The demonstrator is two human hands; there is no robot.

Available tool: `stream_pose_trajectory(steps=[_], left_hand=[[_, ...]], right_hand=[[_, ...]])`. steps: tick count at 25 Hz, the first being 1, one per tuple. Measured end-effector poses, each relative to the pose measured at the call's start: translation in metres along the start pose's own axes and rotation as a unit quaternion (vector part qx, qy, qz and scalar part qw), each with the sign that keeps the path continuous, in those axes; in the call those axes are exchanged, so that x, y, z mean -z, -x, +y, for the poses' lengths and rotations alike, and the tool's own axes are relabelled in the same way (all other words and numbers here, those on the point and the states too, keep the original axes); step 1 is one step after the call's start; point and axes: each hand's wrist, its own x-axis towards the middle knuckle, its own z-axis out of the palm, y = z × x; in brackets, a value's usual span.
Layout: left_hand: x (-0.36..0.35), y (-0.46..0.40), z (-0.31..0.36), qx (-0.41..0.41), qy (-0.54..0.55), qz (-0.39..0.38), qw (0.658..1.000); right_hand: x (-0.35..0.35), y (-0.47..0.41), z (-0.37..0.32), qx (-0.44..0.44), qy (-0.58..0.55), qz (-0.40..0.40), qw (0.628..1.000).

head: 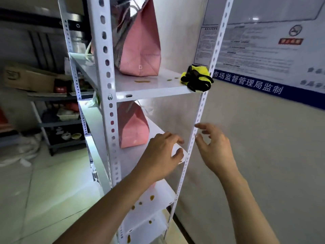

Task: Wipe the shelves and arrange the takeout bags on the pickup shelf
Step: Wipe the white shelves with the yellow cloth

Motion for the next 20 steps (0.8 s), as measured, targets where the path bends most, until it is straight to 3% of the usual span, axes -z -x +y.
stream_pose_trajectory(steps=[5, 10, 13, 16, 18, 20], left_hand=[[0.037, -0.044, 0.003, -0.01, -0.06, 0.09, 0.994], [0.06, -0.082, 0.007, -0.021, -0.103, 0.151, 0.983], [0.058, -0.097, 0.006, -0.023, -0.152, 0.16, 0.975], [0.056, -0.101, -0.001, 0.008, -0.229, 0.161, 0.96], [0.06, -0.099, -0.009, 0.041, -0.255, 0.154, 0.954], [0.063, -0.093, -0.015, 0.068, -0.273, 0.157, 0.947]], right_hand=[[0.015, -0.095, -0.028, 0.065, -0.044, 0.037, 0.996], [0.034, -0.19, -0.046, 0.06, -0.12, 0.067, 0.989], [0.03, -0.241, -0.053, 0.086, 0.011, 0.042, 0.995], [0.007, -0.269, -0.059, 0.041, 0.158, -0.075, 0.984], [-0.013, -0.27, -0.056, 0.005, 0.293, -0.159, 0.943], [-0.028, -0.264, -0.051, 0.008, 0.366, -0.194, 0.91]])
